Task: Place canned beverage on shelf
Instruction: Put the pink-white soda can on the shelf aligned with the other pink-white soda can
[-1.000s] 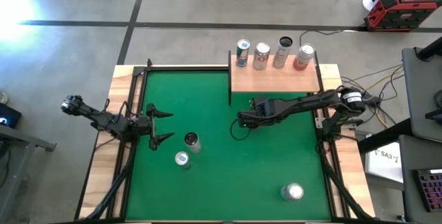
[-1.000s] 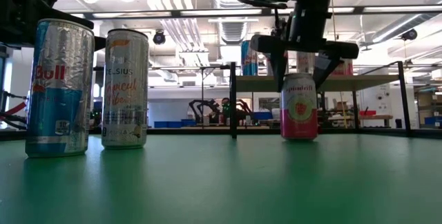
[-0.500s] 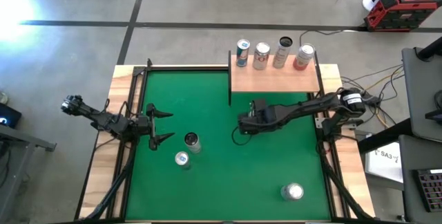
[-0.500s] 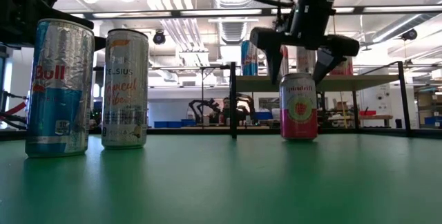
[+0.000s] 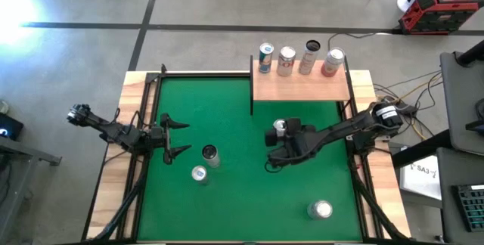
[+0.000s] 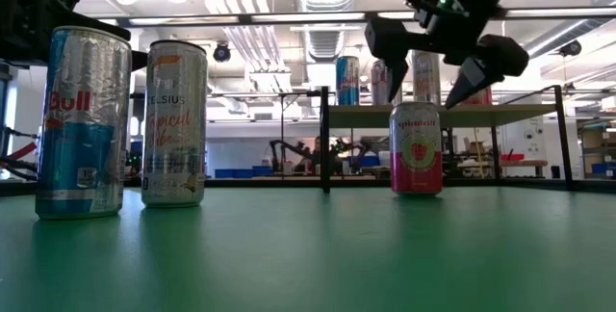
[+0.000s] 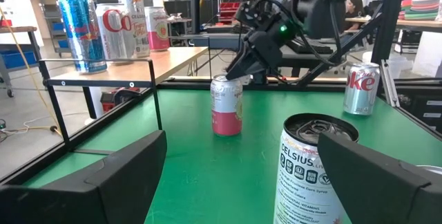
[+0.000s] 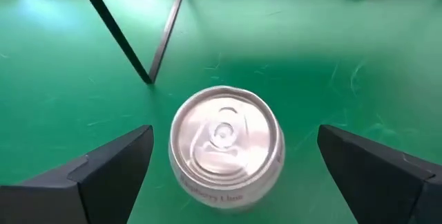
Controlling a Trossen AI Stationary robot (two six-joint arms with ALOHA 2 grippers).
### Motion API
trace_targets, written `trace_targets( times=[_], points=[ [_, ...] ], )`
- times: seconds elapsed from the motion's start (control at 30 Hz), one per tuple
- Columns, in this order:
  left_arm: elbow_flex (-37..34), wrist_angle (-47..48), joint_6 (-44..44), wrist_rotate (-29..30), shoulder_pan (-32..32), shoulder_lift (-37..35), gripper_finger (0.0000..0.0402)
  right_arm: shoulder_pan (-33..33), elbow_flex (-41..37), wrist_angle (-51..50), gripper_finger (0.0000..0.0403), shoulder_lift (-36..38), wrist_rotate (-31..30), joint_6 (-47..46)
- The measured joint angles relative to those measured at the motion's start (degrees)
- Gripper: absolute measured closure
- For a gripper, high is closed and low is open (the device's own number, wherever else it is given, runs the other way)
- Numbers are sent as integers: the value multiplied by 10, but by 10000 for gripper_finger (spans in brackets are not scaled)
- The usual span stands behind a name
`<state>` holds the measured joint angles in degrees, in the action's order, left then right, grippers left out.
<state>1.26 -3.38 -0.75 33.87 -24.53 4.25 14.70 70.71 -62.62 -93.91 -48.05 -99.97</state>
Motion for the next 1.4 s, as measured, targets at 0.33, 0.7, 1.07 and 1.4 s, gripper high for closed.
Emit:
trace_targets(
  times=[0.33, 0.7, 1.07, 1.4],
  points=[
    [0, 0, 0, 0, 0, 0, 41, 37, -47, 39, 3, 0, -46, -44],
    [0, 0, 0, 0, 0, 0, 41, 52, -105, 151, 3, 0, -73, 5],
    [0, 0, 0, 0, 0, 0, 41, 41, -147, 188, 3, -1, -78, 31],
    [0, 0, 0, 0, 0, 0, 41, 10, -123, 212, 3, -67, -92, 53]
  ],
)
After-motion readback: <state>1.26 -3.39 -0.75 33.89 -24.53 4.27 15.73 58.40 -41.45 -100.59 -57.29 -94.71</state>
